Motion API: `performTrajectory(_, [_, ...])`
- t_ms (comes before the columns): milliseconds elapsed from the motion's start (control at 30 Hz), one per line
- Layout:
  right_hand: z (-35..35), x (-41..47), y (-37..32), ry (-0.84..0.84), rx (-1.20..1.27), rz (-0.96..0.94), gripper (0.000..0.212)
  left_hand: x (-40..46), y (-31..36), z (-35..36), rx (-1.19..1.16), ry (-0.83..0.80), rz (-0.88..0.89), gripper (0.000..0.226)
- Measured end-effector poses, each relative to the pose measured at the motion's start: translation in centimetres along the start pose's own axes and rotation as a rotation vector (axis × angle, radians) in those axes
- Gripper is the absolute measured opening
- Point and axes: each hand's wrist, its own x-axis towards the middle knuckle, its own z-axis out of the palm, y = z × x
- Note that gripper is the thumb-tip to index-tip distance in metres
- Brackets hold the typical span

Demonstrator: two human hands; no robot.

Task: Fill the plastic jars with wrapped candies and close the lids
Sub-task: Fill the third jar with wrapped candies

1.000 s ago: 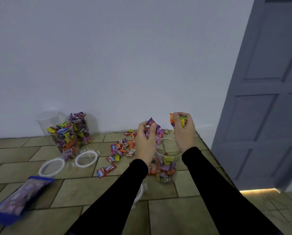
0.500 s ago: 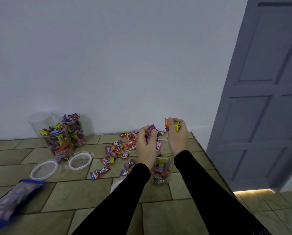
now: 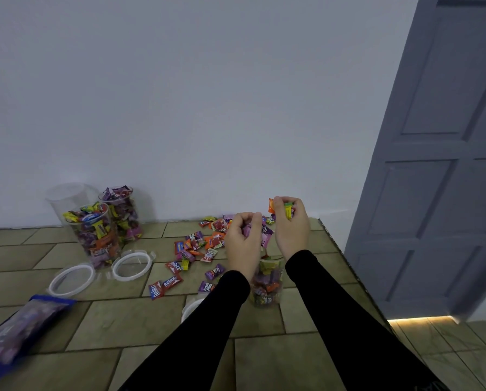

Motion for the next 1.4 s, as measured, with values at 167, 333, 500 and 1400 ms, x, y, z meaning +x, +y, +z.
performTrajectory(167, [0.0, -0.1, 0.1, -0.008, -0.017, 0.000, 0.013, -0.2, 0.2, -0.1, 0.006, -0.004, 0.008, 0.007])
performTrajectory(333, [-0.2, -0.1, -0.1, -0.006, -0.005, 0.007, 0.014, -0.2, 0.1, -0.1, 0.008, -0.032, 0.004, 0.014])
performTrajectory(500, [-0.2, -0.3, -0.2, -0.003, 0.007, 0.016, 0.016, -0.3, 0.1, -0.1, -0.038, -0.065, 0.010, 0.030])
performTrajectory(1400, [-0.8, -0.9, -0.9, -0.159, -0.013, -0.072, 0.008, 0.5, -4.4, -0.3, -0.370, -0.144, -0.527, 0.066])
